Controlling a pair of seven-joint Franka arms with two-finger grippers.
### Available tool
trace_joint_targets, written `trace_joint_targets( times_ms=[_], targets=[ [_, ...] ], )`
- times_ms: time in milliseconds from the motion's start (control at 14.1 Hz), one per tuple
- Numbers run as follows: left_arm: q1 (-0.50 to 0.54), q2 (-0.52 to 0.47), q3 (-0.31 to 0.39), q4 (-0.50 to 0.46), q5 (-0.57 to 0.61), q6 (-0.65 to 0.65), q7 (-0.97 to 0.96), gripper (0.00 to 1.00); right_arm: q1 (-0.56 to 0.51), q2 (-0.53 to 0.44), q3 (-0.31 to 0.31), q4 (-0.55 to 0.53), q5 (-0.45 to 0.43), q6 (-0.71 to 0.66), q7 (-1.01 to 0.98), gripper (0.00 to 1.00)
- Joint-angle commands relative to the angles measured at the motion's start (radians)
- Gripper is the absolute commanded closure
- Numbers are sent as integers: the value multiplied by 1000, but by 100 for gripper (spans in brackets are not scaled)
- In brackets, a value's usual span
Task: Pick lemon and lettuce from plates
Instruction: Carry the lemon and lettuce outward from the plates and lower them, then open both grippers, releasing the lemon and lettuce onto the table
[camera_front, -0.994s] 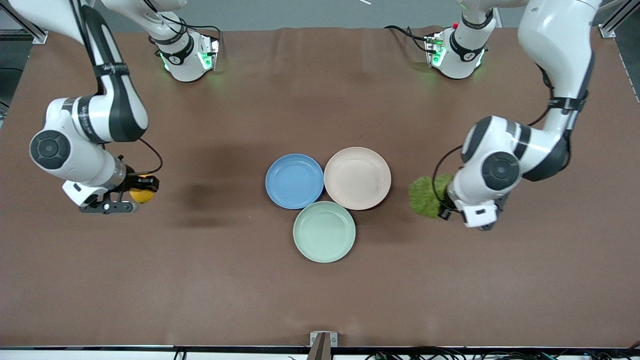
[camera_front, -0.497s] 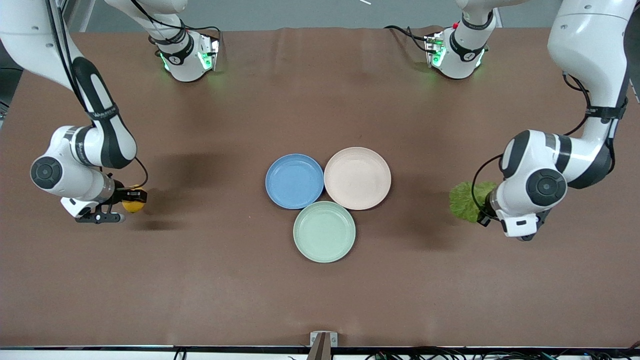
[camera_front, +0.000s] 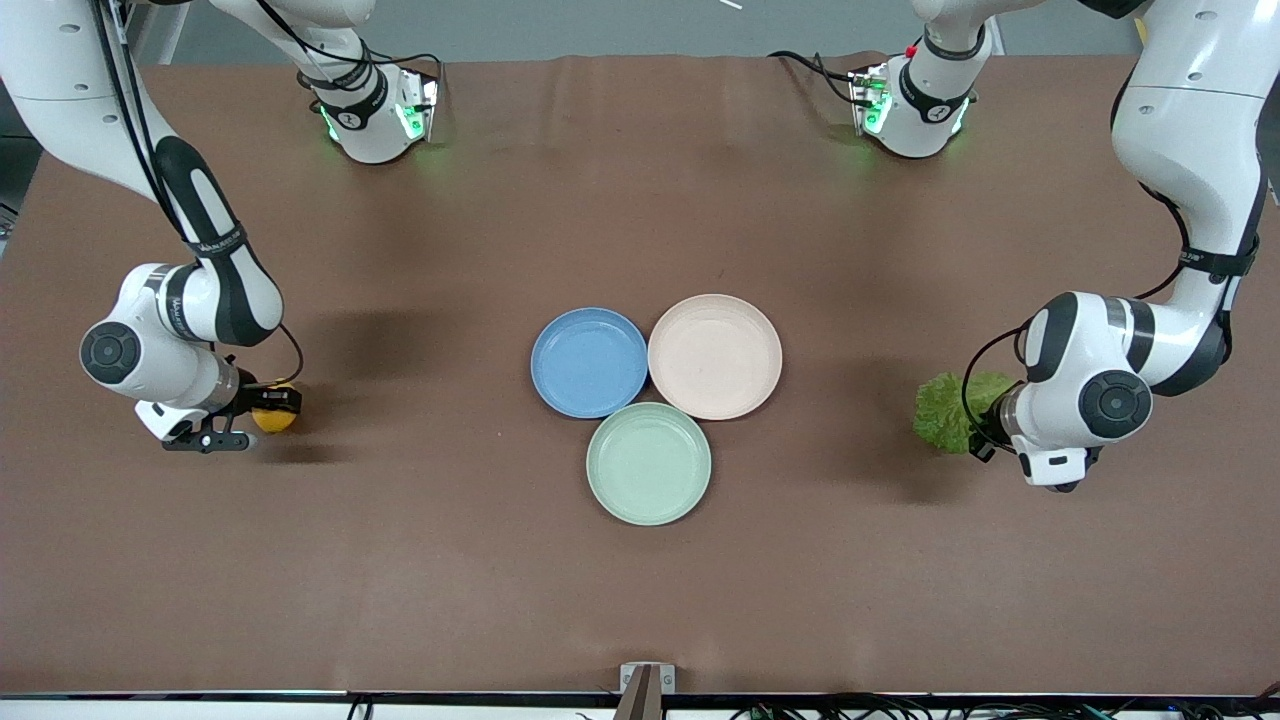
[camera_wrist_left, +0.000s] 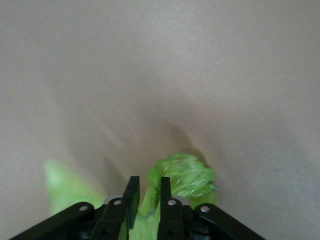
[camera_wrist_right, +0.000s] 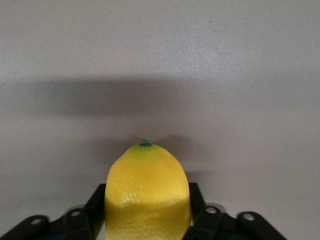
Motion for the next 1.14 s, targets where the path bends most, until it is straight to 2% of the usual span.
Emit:
trace_joint_targets(
  times_ms=[0, 71, 142, 213, 284, 568, 781, 1065],
  targets=[
    [-5, -16, -11, 2, 6, -2, -5, 50, -16, -99, 27, 8, -18, -110, 16, 0],
    [-5, -20, -11, 2, 6, -5, -6, 47, -10, -157, 31, 20, -18, -187, 16, 0],
    [-4, -26, -11, 4, 6, -8, -3, 33, -5, -213, 33, 31, -17, -259, 16, 0],
    [-2, -34, -12, 5, 6, -11, -5, 12, 8, -276, 33, 47, -14, -343, 17, 0],
    [-1, -55, -14, 5, 4, -12, -3, 0, 14, -328, 33, 67, -14, -414, 19, 0],
    [7, -144, -44, 50, -2, -89, 24, 0, 36, -472, 35, 184, -3, -663, 20, 0],
    [7, -192, -57, 151, -3, -233, 174, 0, 44, -486, 36, 341, 55, -853, 19, 0],
    [8, -284, -57, 222, -36, -333, 416, 0, 65, -486, 36, 468, 57, -932, 22, 0]
  ],
)
